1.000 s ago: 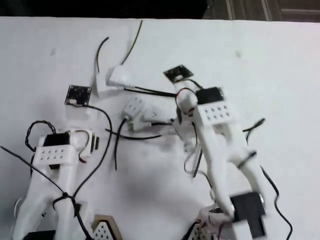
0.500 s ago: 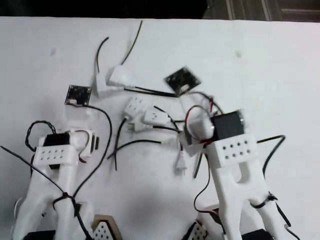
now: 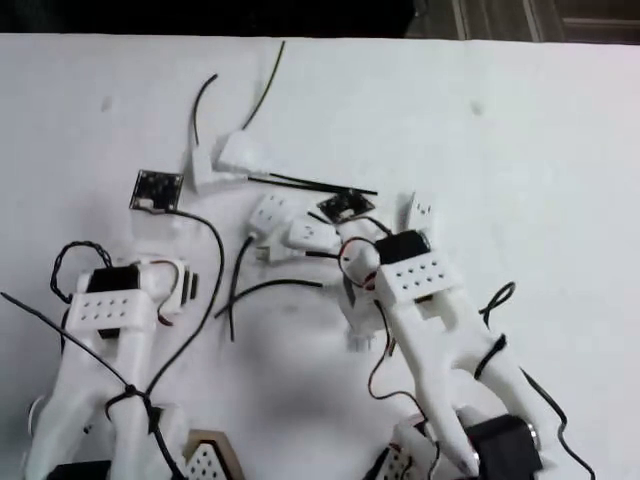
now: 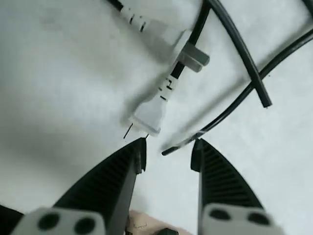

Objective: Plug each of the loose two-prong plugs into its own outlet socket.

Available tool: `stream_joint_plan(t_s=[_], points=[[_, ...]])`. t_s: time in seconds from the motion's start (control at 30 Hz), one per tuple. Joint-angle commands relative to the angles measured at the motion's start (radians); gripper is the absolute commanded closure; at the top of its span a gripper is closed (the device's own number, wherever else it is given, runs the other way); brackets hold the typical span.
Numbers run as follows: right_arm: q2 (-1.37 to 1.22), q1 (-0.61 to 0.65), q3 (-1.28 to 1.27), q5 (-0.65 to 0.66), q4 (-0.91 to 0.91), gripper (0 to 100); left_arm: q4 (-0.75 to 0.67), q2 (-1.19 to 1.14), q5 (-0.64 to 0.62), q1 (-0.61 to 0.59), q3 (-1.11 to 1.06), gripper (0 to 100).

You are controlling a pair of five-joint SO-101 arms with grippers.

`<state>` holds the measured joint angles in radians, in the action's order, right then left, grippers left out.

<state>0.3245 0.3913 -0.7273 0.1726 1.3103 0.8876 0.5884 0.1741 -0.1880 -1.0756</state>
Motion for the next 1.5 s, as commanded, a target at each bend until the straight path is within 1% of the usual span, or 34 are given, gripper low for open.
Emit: stream_joint_plan(t_s=[0.0, 0.3, 0.6, 0.83, 0.9, 0.97, 1.13, 1.27, 1.4, 1.47], points=[[-0.053, 0.016, 0.000, -0.034, -0.056, 84.4, -0.017, 0.035, 0.009, -0.010, 0.006, 85], [-0.182, 0.007, 0.000, -0.034, -0.157, 84.4, -0.017, 0.033, 0.009, -0.010, 0.005, 85], [-0.197, 0.005, -0.002, -0.034, -0.168, 84.4, -0.017, 0.033, 0.009, -0.010, 0.005, 85], [-0.197, 0.108, -0.005, -0.118, -0.162, 84.4, -0.017, 0.033, 0.009, -0.010, 0.005, 85], [-0.197, 0.131, -0.005, -0.132, -0.162, 86.1, -0.017, 0.033, 0.009, -0.012, 0.005, 85], [-0.197, 0.142, -0.005, -0.132, -0.163, 90.0, -0.017, 0.033, 0.009, -0.012, 0.005, 85], [-0.197, 0.139, -0.003, -0.126, -0.166, 97.2, -0.017, 0.033, 0.009, -0.012, 0.005, 85], [-0.197, 0.143, -0.005, -0.124, -0.153, 98.2, -0.017, 0.033, 0.009, -0.012, 0.005, 85], [-0.166, 0.142, 0.026, -0.121, -0.070, 98.2, -0.017, 0.033, 0.009, -0.012, 0.005, 85], [-0.133, 0.137, 0.048, -0.100, -0.015, 98.2, -0.017, 0.033, 0.009, -0.012, 0.005, 85]])
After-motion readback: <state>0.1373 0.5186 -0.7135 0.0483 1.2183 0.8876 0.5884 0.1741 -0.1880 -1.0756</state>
